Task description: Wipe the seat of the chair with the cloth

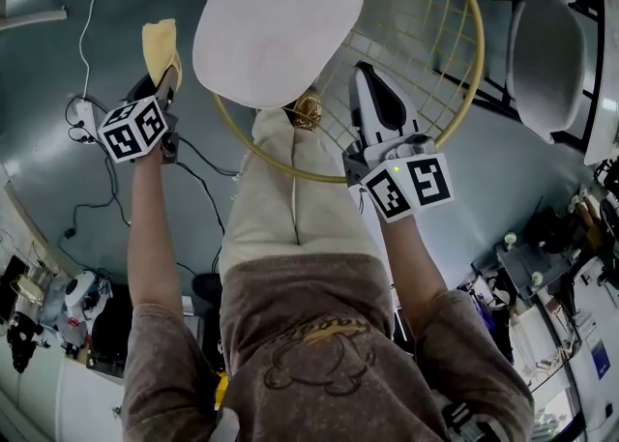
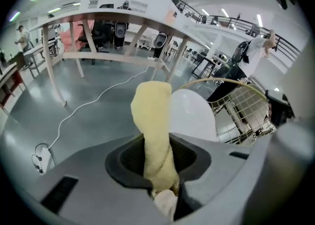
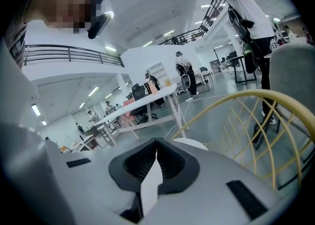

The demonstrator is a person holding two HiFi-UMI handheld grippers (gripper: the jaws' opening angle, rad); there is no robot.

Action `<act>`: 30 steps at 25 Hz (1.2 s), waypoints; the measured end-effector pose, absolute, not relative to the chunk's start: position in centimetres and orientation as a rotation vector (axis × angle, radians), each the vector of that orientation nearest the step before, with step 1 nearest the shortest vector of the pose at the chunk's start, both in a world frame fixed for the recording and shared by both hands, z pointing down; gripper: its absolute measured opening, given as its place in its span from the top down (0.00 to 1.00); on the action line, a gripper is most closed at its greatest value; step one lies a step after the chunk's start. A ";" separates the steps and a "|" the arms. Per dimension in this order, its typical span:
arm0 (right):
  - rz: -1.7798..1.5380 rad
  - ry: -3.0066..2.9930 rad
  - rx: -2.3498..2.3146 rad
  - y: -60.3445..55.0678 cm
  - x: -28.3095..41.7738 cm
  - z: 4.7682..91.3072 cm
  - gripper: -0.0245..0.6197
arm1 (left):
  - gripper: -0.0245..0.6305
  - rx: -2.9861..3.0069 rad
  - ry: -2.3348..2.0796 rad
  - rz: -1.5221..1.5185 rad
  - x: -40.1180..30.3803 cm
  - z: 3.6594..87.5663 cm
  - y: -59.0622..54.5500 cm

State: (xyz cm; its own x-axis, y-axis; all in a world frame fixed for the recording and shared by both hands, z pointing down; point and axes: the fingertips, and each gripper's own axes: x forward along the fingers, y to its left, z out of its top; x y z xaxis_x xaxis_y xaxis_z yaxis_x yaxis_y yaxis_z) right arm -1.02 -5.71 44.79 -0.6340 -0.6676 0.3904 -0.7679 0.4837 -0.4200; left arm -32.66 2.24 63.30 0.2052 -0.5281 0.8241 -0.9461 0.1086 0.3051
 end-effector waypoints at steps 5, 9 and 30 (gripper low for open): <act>0.835 -2.553 1.256 -5.5 0.5 41.0 0.92 | 0.79 1.685 -1.490 0.501 -28.0 56.0 1.0; 0.806 -2.571 1.286 -4.9 2.6 37.5 0.92 | 0.79 1.820 -1.494 0.417 -23.7 48.7 0.9; 0.521 -2.754 1.354 -3.2 8.3 17.0 0.92 | 0.79 2.239 -1.463 0.196 -13.5 19.1 -0.8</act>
